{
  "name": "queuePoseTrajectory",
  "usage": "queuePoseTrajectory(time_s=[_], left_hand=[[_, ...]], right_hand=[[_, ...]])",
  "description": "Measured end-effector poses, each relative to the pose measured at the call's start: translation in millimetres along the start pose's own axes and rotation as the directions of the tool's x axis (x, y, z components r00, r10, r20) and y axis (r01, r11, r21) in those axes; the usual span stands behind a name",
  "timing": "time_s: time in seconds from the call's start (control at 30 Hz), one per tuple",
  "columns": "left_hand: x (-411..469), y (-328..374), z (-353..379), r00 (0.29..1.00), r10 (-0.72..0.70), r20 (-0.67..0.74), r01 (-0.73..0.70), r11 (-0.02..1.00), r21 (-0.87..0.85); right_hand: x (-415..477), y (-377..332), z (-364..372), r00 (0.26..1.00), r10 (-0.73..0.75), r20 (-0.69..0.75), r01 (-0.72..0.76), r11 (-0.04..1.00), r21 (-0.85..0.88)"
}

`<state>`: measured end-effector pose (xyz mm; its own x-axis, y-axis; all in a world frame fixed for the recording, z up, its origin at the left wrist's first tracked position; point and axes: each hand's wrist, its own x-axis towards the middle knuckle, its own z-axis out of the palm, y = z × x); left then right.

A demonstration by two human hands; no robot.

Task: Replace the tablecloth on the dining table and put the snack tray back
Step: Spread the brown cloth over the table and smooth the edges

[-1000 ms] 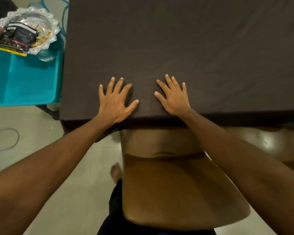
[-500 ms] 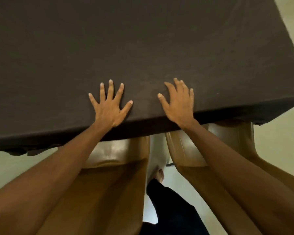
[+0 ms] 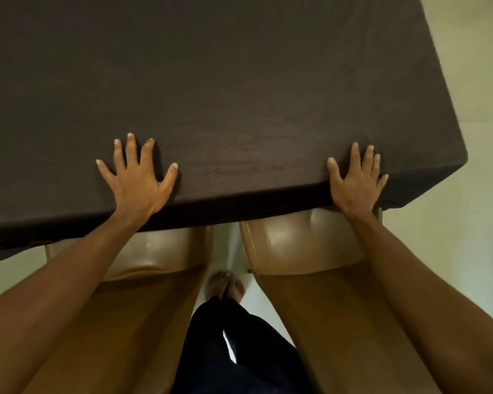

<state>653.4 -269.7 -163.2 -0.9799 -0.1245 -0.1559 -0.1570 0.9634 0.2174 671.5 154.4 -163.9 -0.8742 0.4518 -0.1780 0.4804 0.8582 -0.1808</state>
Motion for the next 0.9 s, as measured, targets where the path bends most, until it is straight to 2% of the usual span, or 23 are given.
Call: queuePoseTrajectory(time_s=[0.07,0.13,0.2,0.23,0.27,0.33,0.43,0.5,0.53,0.6,0.67,0.77,0.83,0.9], left_hand=[[0.6,20.3,2.7,0.999,-0.005,-0.031,0.003,0.999,-0.042],[4.3,47.9,6.9,0.998,0.058,-0.023,-0.059,0.997,-0.055],[6.5,84.8,14.1,0.992,0.127,0.005,-0.127,0.991,-0.052],[7.5,102.7,17.4,0.987,0.158,0.02,-0.157,0.986,-0.047],[8.9,124.7,21.9,0.983,0.183,0.031,-0.181,0.982,-0.043],[11.9,166.6,30.3,0.979,0.202,0.032,-0.2,0.977,-0.068],[6.2,225.2,42.6,0.97,0.242,0.015,-0.24,0.968,-0.073],[-2.1,256.5,49.1,0.968,0.249,-0.002,-0.248,0.964,-0.09],[-7.6,270.1,52.9,0.968,0.25,-0.017,-0.25,0.964,-0.095],[-15.6,301.0,59.4,0.972,0.231,-0.045,-0.235,0.966,-0.107],[-25.3,339.6,69.7,0.981,0.193,-0.013,-0.193,0.973,-0.13],[-29.0,403.3,83.2,0.985,0.172,0.018,-0.17,0.981,-0.089],[-21.7,444.1,89.4,0.982,0.185,-0.023,-0.186,0.982,-0.033],[-12.7,479.7,91.0,0.977,0.203,-0.062,-0.204,0.979,-0.014]], right_hand=[[9.8,-14.6,-9.0,0.996,-0.078,-0.053,0.08,0.997,0.024],[22.0,-50.7,-10.6,0.948,-0.312,-0.061,0.313,0.949,0.022],[36.1,-84.3,-6.1,0.86,-0.509,0.047,0.509,0.861,0.013],[42.6,-93.1,-0.7,0.829,-0.548,0.111,0.551,0.834,0.002],[51.5,-89.9,1.1,0.822,-0.549,0.148,0.558,0.83,-0.02],[73.4,-58.6,-2.1,0.865,-0.484,0.136,0.494,0.867,-0.059],[105.0,36.7,-19.2,0.974,-0.226,0.001,0.225,0.973,-0.041],[115.2,99.1,-33.5,0.997,-0.071,-0.031,0.071,0.997,-0.006],[116.5,122.7,-36.9,0.998,-0.047,-0.041,0.047,0.999,-0.007],[117.0,152.0,-35.2,0.991,-0.084,-0.099,0.081,0.996,-0.034],[114.3,170.4,-35.3,0.983,-0.14,-0.116,0.137,0.99,-0.035],[108.6,195.9,-39.7,0.972,-0.231,-0.041,0.232,0.973,0.0],[111.1,207.3,-53.6,0.95,-0.31,0.028,0.309,0.95,0.037],[114.9,215.4,-68.2,0.906,-0.418,0.058,0.419,0.908,0.001]])
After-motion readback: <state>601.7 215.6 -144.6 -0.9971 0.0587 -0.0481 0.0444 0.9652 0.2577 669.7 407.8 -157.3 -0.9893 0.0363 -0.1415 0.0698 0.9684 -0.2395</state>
